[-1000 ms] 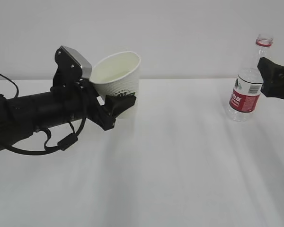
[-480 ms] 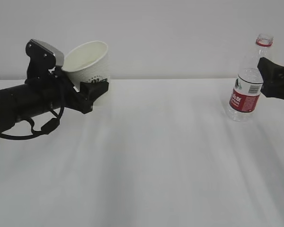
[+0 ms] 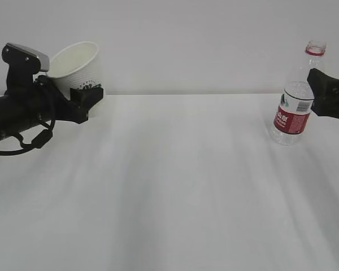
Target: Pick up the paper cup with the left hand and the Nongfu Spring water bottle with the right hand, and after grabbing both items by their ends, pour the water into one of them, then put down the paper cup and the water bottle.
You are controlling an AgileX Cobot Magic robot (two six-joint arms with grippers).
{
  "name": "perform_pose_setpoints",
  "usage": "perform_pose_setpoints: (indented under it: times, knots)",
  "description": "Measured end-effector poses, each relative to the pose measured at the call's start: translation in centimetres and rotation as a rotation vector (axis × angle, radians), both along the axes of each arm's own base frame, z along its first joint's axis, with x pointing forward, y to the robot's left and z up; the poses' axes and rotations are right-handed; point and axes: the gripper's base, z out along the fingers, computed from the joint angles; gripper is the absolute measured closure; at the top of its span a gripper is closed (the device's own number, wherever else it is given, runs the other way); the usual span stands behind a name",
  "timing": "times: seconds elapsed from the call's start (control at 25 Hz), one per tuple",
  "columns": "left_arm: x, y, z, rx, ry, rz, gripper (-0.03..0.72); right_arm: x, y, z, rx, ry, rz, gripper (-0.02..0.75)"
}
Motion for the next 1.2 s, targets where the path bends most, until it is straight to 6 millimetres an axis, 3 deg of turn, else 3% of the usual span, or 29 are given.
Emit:
perform_pose_setpoints:
  times: [0.6,1.2]
  knots:
    - [1.2,5.1,0.1,-0.036,0.001,0.197,0.228,0.0,0.0,0.0,-0.001,0.0,0.001,0.15]
    - [1.6,7.3,-0.4,-0.04,0.004,0.305,0.23,0.0,0.0,0.0,-0.001,0.0,0.001,0.15]
